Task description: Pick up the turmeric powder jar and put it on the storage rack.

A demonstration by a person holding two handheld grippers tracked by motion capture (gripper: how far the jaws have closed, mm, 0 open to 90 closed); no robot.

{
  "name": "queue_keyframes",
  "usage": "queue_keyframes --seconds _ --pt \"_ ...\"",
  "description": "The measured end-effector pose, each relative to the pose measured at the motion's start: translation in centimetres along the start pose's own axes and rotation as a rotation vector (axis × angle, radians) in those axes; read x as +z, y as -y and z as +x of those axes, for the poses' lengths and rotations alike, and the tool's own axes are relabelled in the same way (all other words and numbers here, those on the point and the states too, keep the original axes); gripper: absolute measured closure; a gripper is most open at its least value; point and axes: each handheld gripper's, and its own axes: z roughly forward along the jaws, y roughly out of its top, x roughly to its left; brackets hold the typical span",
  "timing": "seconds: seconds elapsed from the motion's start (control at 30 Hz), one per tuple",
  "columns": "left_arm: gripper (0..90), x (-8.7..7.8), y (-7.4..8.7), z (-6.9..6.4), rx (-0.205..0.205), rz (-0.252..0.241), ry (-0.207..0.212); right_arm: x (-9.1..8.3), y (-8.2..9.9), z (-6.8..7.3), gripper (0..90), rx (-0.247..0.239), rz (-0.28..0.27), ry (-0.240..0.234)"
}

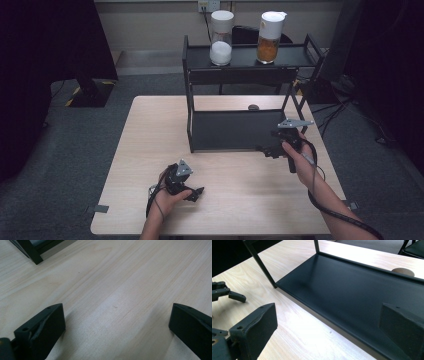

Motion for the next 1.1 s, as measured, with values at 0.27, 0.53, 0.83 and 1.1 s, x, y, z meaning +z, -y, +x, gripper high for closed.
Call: queue_keyframes --seconds 0.27,0.53,0.83,1.1 --pt "0.0 0.0 0.0 0.0 0.0 0.0 0.0 0.3 1.0 0.2 1.3 -0.005 0.012 -0.006" --pt "0.0 0.0 0.0 0.0 -0.001 0.0 0.0 0.3 2.0 0.2 1.4 -0.01 0.021 -0.012" --pt "0.0 0.0 0.0 0.0 -0.001 0.0 0.0 0.2 3.4 0.2 1.4 -0.01 0.036 -0.019" --pt "0.0 0.0 0.0 0.0 -0.001 -0.001 0.0 -0.2 4.8 0.2 1.5 -0.013 0.046 -0.022"
